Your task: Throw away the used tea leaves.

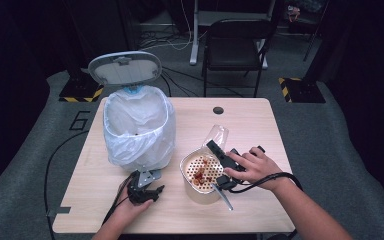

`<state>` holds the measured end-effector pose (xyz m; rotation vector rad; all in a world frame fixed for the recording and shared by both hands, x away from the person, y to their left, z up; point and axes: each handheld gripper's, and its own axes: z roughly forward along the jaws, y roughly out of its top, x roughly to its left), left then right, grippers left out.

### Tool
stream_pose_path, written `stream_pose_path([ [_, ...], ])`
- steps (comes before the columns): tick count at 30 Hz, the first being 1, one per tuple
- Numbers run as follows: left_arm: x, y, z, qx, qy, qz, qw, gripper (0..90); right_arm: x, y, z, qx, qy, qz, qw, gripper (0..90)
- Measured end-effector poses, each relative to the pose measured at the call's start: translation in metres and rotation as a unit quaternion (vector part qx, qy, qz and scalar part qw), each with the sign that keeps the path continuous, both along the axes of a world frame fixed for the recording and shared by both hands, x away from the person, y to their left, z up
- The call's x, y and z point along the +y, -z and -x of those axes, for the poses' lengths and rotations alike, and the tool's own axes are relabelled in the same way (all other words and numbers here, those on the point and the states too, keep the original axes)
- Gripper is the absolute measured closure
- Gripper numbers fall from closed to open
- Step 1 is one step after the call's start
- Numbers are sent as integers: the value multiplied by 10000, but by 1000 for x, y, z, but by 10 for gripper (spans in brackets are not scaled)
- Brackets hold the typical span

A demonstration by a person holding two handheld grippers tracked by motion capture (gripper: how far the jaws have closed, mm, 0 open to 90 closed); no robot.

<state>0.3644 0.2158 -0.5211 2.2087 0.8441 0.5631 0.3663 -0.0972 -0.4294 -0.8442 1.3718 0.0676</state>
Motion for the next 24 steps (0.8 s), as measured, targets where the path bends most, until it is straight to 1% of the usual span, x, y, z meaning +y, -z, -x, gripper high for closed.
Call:
stream_pose_path([
  [1,0,0,0,-1,-2,3,10000,335,-1,2,1,111,74,30,9999,501],
  [2,0,0,0,0,3,-1,10000,335,-1,2,2,77,42,47,9999,501],
  [4,0,0,0,-1,2,-4,10000,335,-1,2,3,24,62,-2,10000,501],
  [5,0,0,0,-33,-22,-4,10000,335,-1,4,4,37,70,-152,9999,501],
  [6,0,0,0,-31,-4,-42,10000,335,0,4,4,61,79,-200,9998,501],
  [7,0,0,0,-32,-9,-37,10000,335,0,3,4,-6,38,-77,10000,501],
  [8,0,0,0,-30,-6,-43,10000,335,1,3,5,7,9,-41,10000,501],
  [10,0,0,0,-32,-7,-44,10000,335,2,3,5,17,13,-33,10000,501],
  [11,0,0,0,13,4,-2,10000,335,2,3,6,9,0,-50,10000,501],
  [12,0,0,0,7,0,1,10000,335,3,3,5,-13,-22,-106,9999,501],
  [16,0,0,0,2,-1,4,10000,335,4,2,5,32,-9,-50,10000,501],
  [18,0,0,0,5,1,1,10000,335,4,2,4,-5,-37,-111,9999,501],
  [20,0,0,0,5,-1,7,10000,335,5,2,5,40,-17,-200,9998,501],
  [22,0,0,0,9,1,2,10000,335,5,1,5,20,-25,-175,9998,501],
  [23,0,0,0,8,2,1,10000,335,5,1,5,-13,-37,-102,9999,501],
  [24,0,0,0,1,-2,0,10000,335,5,0,5,7,-36,-65,10000,501],
])
